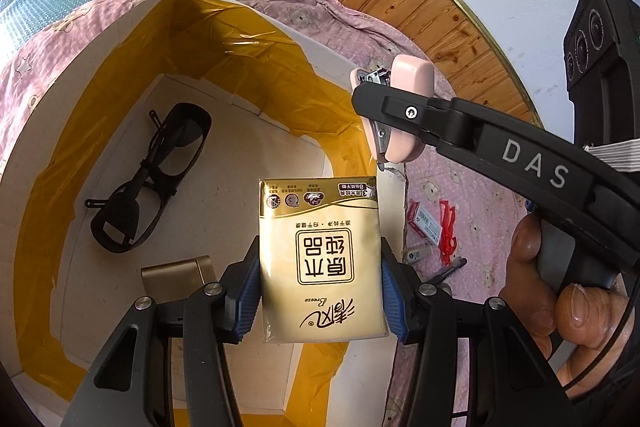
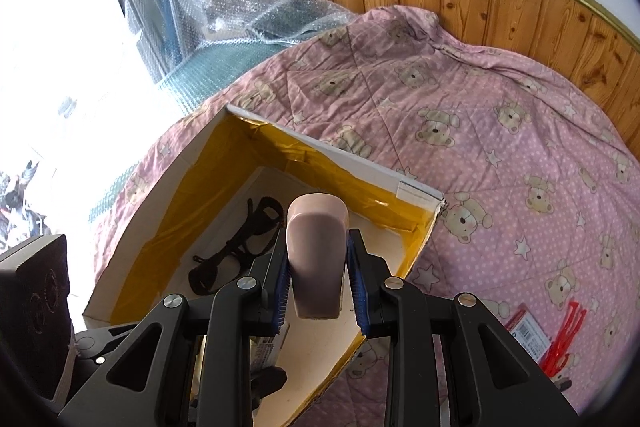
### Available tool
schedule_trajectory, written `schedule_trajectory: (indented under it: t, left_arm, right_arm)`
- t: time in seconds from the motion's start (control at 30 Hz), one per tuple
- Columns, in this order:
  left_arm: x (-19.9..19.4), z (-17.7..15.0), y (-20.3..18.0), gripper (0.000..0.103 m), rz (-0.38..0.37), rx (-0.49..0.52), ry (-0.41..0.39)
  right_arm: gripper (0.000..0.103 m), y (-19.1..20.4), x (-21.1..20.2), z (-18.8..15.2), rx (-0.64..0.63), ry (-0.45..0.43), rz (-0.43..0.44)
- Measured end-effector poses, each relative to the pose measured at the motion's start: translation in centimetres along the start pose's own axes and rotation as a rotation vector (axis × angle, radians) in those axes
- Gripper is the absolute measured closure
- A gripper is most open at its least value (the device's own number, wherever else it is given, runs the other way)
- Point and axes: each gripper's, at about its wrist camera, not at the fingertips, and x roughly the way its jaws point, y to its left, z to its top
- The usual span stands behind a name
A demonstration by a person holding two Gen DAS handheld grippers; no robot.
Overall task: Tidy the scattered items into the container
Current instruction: 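Open the left tool releasing the tissue pack while the right tool releases the stapler, then withdraw both tools from the box toward the white charger and green tape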
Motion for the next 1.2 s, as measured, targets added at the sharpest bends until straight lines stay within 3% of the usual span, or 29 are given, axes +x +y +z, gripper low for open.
schedule_trajectory:
  t: [0.2,0.3,0.33,0.37,0.73,1.2]
  left_arm:
    - [0.8,0.3,-0.1,0.05,0.004,0.004,0.01]
    - [1.7,0.4,-0.2,0.049,0.03,0.021,0.024]
    - [2.1,0.4,-0.1,0.049,0.018,0.019,0.041]
    - [2.5,0.3,0.1,0.046,0.003,0.015,0.06]
    - [0.7,-0.7,2.4,0.044,0.022,-0.024,0.05]
    - [-3.3,-3.4,-1.3,0.044,0.039,0.066,-0.005]
  right_arm:
    - [0.075,-0.5,1.6,0.5,-0.007,0.023,-0.001]
    - [0.069,-1.0,2.6,0.7,0.006,0.04,0.009]
    - [0.062,-1.3,2.6,0.6,0.019,0.037,0.008]
    - [0.06,-1.6,2.6,0.6,0.032,0.034,0.006]
    - [0.06,-1.5,0.1,-0.6,0.071,0.003,0.013]
    - [0.06,1.2,-4.2,-3.8,0.081,-0.032,0.034]
